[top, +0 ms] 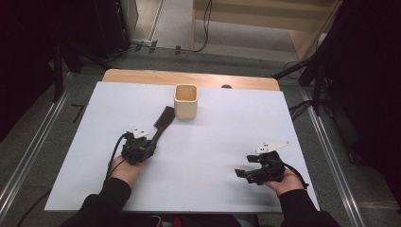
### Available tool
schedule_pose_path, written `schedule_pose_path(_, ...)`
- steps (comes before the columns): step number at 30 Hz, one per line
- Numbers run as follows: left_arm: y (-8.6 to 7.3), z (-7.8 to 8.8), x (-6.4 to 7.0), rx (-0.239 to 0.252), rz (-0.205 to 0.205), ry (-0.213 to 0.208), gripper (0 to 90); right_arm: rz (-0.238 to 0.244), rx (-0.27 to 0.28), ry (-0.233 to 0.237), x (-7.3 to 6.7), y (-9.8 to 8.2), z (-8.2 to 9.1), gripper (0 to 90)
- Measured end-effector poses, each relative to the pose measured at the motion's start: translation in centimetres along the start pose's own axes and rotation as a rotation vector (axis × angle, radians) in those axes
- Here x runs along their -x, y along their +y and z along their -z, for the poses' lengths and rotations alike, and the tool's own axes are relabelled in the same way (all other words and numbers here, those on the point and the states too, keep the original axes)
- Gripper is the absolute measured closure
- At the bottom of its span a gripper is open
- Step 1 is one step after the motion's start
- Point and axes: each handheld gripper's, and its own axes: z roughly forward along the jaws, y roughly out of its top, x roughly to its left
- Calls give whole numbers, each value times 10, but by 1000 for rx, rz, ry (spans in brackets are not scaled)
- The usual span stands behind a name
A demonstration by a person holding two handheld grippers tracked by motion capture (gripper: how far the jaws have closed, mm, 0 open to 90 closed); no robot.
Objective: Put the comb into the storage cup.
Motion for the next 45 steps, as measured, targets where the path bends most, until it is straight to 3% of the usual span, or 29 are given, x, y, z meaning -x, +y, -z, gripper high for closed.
schedule_pose_path(10,3,1,-6,-18,37,-34,729,4,-3,0,0,0,0,194)
schedule_pose_path(21,8,8,-14,-1,99,-71,730,5,-1,1,0,0,0,194)
schedule_pose_path(34,16,24,-22,82,133,-78,729,3,2,-1,0,0,0,194)
schedule_pose_path(45,26,44,-21,207,153,-80,729,13,15,19,-6,4,-3,194)
